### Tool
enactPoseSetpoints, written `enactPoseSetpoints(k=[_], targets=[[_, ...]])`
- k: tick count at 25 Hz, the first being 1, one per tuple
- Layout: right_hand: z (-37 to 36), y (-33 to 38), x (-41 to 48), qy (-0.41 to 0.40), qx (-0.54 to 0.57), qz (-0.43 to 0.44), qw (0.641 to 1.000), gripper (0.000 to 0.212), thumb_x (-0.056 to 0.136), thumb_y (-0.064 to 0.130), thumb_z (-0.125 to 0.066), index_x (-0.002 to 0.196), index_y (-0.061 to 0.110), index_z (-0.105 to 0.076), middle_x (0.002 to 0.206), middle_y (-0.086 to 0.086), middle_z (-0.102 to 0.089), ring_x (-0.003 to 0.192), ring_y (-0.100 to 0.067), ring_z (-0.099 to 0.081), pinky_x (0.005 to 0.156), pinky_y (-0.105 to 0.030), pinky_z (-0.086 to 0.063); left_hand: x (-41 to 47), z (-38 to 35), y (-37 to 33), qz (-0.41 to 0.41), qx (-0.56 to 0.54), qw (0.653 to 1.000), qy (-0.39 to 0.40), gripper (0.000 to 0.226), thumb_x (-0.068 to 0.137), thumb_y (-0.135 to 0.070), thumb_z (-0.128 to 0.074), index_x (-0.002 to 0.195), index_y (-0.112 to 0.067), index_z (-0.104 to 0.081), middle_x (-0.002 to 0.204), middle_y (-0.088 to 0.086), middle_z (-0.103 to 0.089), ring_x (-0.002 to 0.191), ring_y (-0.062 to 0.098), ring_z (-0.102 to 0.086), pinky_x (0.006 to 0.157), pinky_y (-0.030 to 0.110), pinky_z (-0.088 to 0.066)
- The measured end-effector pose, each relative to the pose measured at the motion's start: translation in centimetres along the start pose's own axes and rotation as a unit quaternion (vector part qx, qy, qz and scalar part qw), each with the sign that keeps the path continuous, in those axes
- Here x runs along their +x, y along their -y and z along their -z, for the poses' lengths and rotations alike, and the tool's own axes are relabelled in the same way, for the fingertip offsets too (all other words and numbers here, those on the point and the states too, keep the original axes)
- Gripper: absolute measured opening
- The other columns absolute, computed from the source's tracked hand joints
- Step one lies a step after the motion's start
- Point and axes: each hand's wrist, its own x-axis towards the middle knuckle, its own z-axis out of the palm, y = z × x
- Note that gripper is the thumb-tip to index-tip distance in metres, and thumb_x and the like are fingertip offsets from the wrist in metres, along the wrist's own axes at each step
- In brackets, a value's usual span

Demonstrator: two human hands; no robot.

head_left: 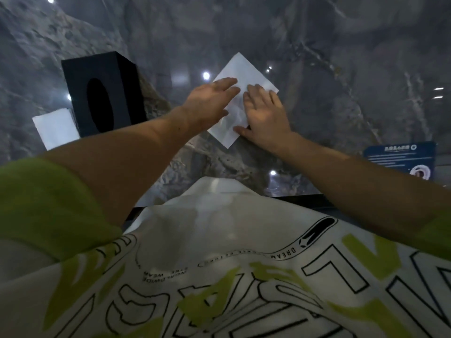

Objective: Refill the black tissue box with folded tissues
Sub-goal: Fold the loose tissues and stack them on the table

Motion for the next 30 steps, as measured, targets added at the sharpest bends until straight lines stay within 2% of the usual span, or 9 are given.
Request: enactPoseSetpoints(k=[3,7,11,14,17,19,23,30], targets=[[-0.3,-0.4,0.2,0.003,0.025,0.024,0.999,0.077,0.093,0.045,-0.056,0.15,0.0,-0.028,0.162,-0.018,-0.02,0.151,-0.032,-0.014,0.121,-0.05,-0.009,0.0,-0.3,-0.1,0.009,-0.006,1.0,0.013,0.058,0.09,-0.021,-0.064,0.143,-0.015,-0.04,0.155,0.007,-0.033,0.138,0.028,-0.039,0.106,0.043,-0.039],[0.3,-2.6,0.5,0.041,0.021,0.098,0.994,0.084,0.091,0.037,-0.063,0.154,0.003,-0.019,0.164,-0.014,-0.008,0.152,-0.03,-0.004,0.122,-0.049,-0.003,-0.5,-0.2,-0.4,0.02,-0.011,1.0,0.005,0.048,0.088,-0.023,-0.065,0.132,-0.012,-0.049,0.139,0.013,-0.043,0.121,0.034,-0.048,0.095,0.045,-0.045],[0.9,-4.2,1.4,0.063,0.044,0.133,0.988,0.083,0.087,0.034,-0.066,0.153,0.004,-0.024,0.164,-0.014,-0.012,0.152,-0.027,-0.006,0.121,-0.045,-0.002,-1.4,-0.6,-0.6,0.039,-0.056,0.998,0.001,0.039,0.09,-0.023,-0.062,0.126,-0.008,-0.054,0.133,0.014,-0.047,0.119,0.034,-0.049,0.092,0.046,-0.047],[0.6,-4.0,1.3,0.035,0.097,0.113,0.988,0.077,0.091,0.039,-0.063,0.15,0.002,-0.032,0.162,-0.016,-0.021,0.151,-0.028,-0.014,0.122,-0.041,-0.007,-1.5,-0.7,-0.8,0.058,-0.102,0.993,-0.008,0.031,0.091,-0.021,-0.062,0.119,-0.009,-0.056,0.127,0.012,-0.05,0.117,0.032,-0.051,0.089,0.045,-0.049],[0.0,-3.0,1.0,-0.032,0.114,0.079,0.99,0.063,0.095,0.033,-0.059,0.144,-0.002,-0.042,0.156,-0.018,-0.033,0.147,-0.031,-0.027,0.122,-0.04,-0.017,-1.5,-0.8,-0.5,0.079,-0.137,0.987,-0.009,0.026,0.089,-0.018,-0.063,0.113,-0.008,-0.056,0.121,0.013,-0.052,0.109,0.032,-0.054,0.086,0.044,-0.049],[-0.3,-2.6,0.9,-0.049,0.103,0.067,0.991,0.057,0.095,0.029,-0.059,0.141,-0.003,-0.046,0.155,-0.019,-0.036,0.146,-0.032,-0.03,0.122,-0.039,-0.018,-1.6,-0.9,-0.4,0.085,-0.146,0.986,-0.016,0.024,0.088,-0.018,-0.063,0.109,-0.009,-0.057,0.116,0.014,-0.053,0.102,0.034,-0.056,0.081,0.042,-0.049],[-0.5,-2.3,0.7,-0.053,0.103,0.062,0.991,0.044,0.096,0.023,-0.058,0.134,0.0,-0.056,0.152,-0.018,-0.04,0.144,-0.032,-0.033,0.12,-0.038,-0.019,-1.6,-1.0,-0.2,0.098,-0.116,0.988,-0.023,0.019,0.091,-0.025,-0.061,0.106,-0.014,-0.06,0.111,0.009,-0.06,0.102,0.03,-0.057,0.078,0.036,-0.044],[-0.8,-2.0,0.2,-0.064,0.136,0.041,0.988,0.031,0.099,0.02,-0.053,0.121,0.004,-0.068,0.146,-0.016,-0.049,0.139,-0.032,-0.043,0.116,-0.042,-0.032,-1.9,-0.9,-0.5,0.095,-0.07,0.993,-0.029,0.021,0.092,-0.024,-0.056,0.105,-0.009,-0.063,0.111,0.015,-0.059,0.104,0.035,-0.053,0.082,0.044,-0.045]])
